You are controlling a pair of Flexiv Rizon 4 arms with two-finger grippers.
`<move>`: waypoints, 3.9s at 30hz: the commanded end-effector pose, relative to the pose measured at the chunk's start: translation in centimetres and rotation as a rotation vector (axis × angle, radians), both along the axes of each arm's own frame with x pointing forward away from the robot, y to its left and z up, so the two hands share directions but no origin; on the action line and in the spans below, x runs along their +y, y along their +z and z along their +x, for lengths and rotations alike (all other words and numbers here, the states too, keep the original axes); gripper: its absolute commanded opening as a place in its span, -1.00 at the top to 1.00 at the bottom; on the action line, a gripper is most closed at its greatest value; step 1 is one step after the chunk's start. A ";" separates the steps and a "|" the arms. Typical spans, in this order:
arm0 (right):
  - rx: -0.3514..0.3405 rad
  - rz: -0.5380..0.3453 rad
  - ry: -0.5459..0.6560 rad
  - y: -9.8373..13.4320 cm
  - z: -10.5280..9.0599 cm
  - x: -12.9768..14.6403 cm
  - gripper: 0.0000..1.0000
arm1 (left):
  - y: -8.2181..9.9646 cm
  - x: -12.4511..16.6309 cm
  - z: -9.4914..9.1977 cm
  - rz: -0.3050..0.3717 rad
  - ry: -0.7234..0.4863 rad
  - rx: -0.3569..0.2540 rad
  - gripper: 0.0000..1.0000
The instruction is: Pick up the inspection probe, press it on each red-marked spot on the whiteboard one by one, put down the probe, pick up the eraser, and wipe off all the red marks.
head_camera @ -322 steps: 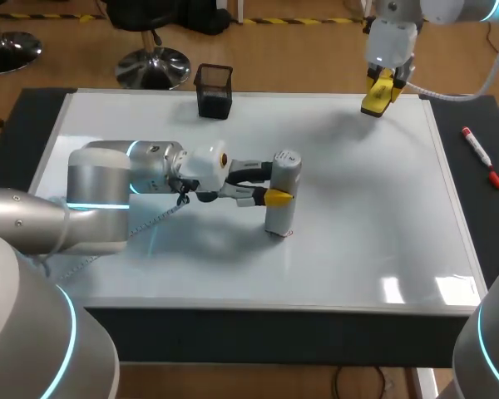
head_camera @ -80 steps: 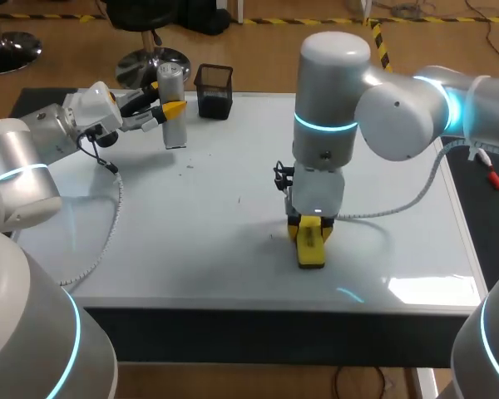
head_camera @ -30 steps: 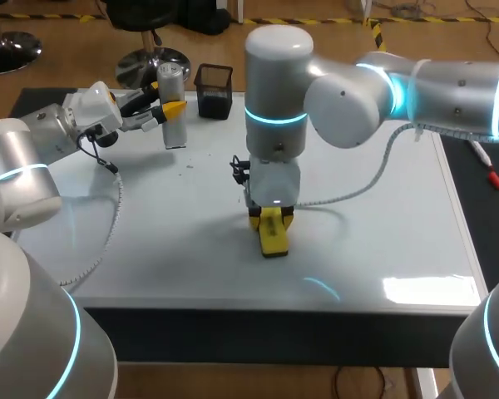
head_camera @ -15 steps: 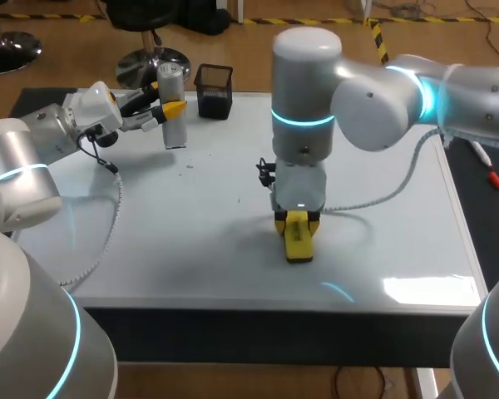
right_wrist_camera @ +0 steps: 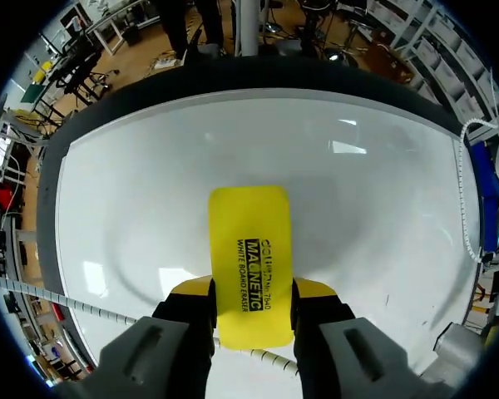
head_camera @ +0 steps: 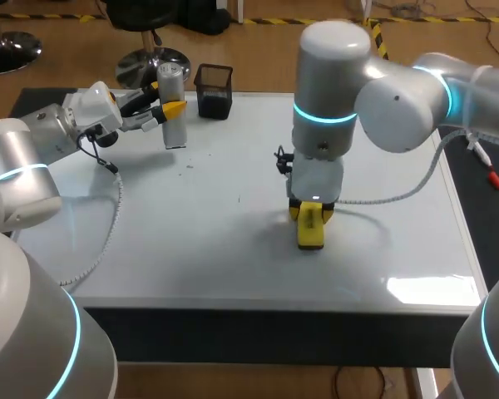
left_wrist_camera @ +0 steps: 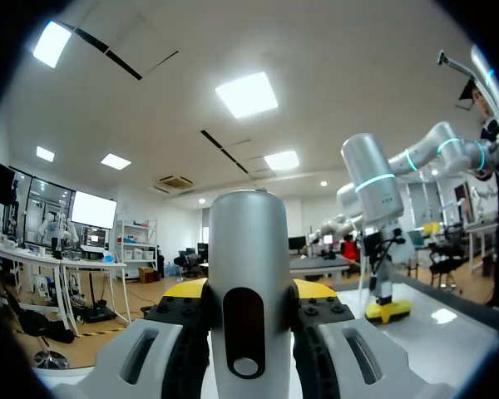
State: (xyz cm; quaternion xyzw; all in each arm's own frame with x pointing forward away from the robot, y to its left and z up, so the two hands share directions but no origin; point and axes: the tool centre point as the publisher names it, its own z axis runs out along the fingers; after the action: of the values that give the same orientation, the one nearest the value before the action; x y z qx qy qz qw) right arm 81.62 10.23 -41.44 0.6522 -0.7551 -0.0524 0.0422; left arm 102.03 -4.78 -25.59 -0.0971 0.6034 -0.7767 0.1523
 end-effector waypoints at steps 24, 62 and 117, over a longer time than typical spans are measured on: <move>0.038 0.015 -0.170 4.9 10.1 -9.4 1.00 | 0.0 0.0 0.0 -0.002 0.001 -0.002 1.00; 0.009 0.012 -0.194 6.1 19.0 -10.7 1.00 | 0.0 0.0 0.0 -0.002 0.001 -0.002 1.00; 0.001 0.066 0.073 2.0 31.6 1.7 1.00 | 0.0 0.0 0.0 -0.002 0.001 -0.002 1.00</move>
State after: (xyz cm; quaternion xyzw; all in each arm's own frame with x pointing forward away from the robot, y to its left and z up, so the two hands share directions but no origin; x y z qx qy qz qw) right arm 112.24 11.22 -39.07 0.6790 -0.7303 -0.0747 0.0123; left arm 102.04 -4.77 -25.59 -0.0970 0.6035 -0.7767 0.1522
